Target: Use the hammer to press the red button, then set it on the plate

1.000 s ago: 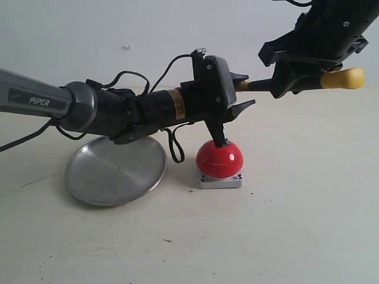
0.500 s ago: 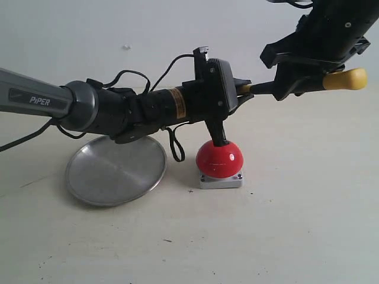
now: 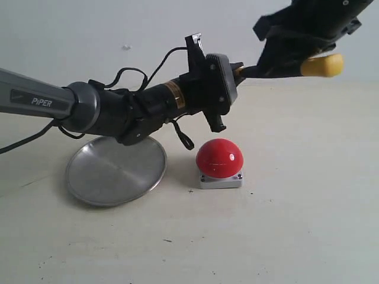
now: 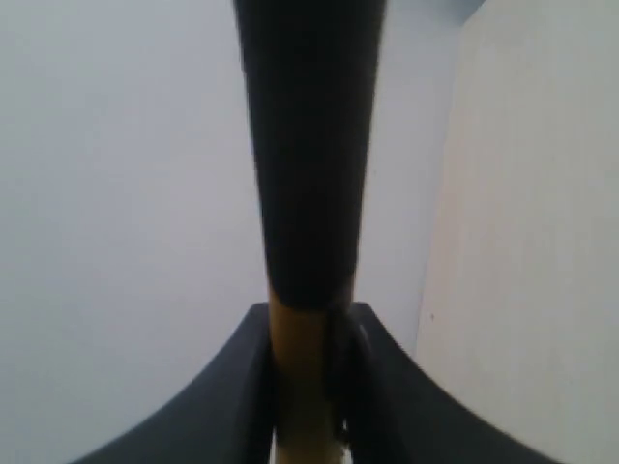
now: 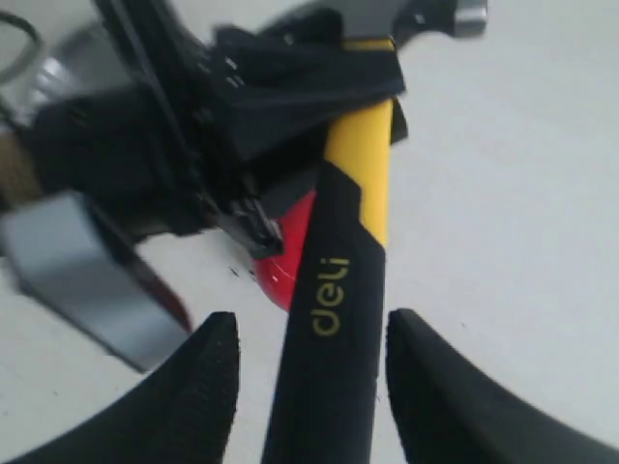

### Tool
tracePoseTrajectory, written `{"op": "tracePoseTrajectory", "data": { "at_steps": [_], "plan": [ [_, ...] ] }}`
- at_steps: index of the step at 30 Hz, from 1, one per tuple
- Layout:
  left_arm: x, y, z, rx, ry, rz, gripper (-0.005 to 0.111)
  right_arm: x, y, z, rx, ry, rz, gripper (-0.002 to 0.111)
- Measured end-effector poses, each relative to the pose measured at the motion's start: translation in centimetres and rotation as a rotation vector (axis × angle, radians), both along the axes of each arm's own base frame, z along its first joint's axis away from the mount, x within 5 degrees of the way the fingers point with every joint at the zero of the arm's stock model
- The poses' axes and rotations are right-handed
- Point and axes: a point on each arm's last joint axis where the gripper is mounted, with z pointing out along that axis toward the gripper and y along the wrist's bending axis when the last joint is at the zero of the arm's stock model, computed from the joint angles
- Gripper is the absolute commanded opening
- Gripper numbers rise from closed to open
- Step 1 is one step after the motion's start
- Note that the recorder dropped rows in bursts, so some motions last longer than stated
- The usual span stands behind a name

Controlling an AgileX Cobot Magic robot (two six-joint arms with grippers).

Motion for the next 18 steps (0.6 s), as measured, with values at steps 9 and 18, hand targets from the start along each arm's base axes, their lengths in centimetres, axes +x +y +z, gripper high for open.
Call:
{"op": "tracePoseTrajectory", "data": {
  "at_steps": [9,18],
  "plan": [
    [-0.1,0.5,-0.2,0.029,-0.22,0.094,0.0,-1.1,0.0,3.9,0.059,-0.079,0.023,0.064],
    [-2.0,0.4,0.2,0.038,-0.515,0.164,0.0,-1.0,-1.0,3.7,0.079,-0.03,0.001,0.064]
  ]
}}
